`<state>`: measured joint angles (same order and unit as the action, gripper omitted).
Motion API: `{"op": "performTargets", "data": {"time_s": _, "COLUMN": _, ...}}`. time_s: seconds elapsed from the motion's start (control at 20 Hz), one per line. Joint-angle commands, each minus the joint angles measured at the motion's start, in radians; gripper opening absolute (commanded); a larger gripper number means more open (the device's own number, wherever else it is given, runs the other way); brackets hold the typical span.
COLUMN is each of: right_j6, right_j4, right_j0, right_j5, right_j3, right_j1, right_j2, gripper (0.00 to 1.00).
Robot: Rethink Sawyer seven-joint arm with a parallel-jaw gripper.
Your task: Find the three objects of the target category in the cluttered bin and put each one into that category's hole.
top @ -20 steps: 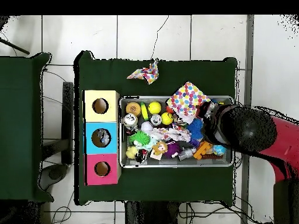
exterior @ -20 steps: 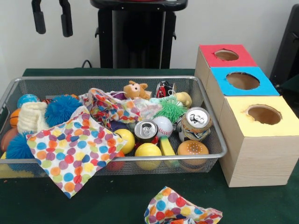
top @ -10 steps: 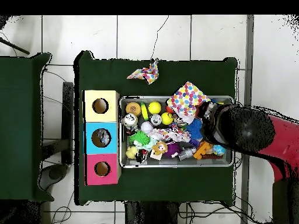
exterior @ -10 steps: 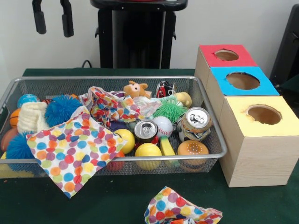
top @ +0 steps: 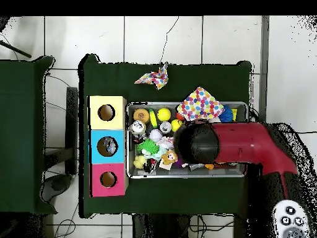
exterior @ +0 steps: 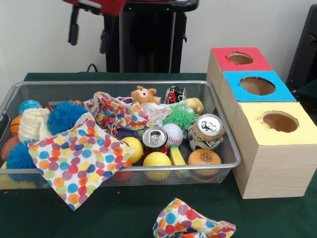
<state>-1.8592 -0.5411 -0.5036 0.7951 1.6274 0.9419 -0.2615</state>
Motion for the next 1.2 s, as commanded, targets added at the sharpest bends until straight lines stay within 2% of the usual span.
{"op": "performTargets", "data": {"time_s": 0.05, "right_j6": -0.177, "right_j4": -0.077, "right_j0": 0.08, "right_j5": -0.033, "right_j3": 0.007, "right_j1": -0.043, "right_j2": 0.09, "gripper": 1.0}}
{"op": "performTargets", "data": {"time_s": 0.2, "right_j6": -0.215, "right_j4": -0.043, "right_j0": 0.096, "right_j5": -0.075, "right_j3": 0.018, "right_j1": -0.069, "right_j2": 0.109, "gripper": 1.0}}
{"op": "performTargets", "data": {"time_s": 0.35, "right_j6": -0.265, "right_j4": 0.051, "right_j0": 0.06, "right_j5": -0.227, "right_j3": 0.076, "right_j1": -0.109, "right_j2": 0.093, "gripper": 1.0}}
{"op": "performTargets", "data": {"time_s": 0.55, "right_j6": -0.239, "right_j4": 0.1, "right_j0": 0.021, "right_j5": -0.334, "right_j3": 0.12, "right_j1": -0.149, "right_j2": 0.077, "gripper": 1.0}}
{"op": "performTargets", "data": {"time_s": 0.8, "right_j6": -0.189, "right_j4": 0.141, "right_j0": 0.004, "right_j5": -0.399, "right_j3": 0.149, "right_j1": -0.174, "right_j2": 0.071, "gripper": 1.0}}
{"op": "performTargets", "data": {"time_s": 1.05, "right_j6": -0.176, "right_j4": 0.131, "right_j0": 0.035, "right_j5": -0.447, "right_j3": 0.134, "right_j1": -0.211, "right_j2": 0.123, "gripper": 1.0}}
{"op": "performTargets", "data": {"time_s": 1.2, "right_j6": -0.176, "right_j4": 0.048, "right_j0": 0.134, "right_j5": -0.441, "right_j3": 0.076, "right_j1": -0.235, "right_j2": 0.232, "gripper": 1.0}}
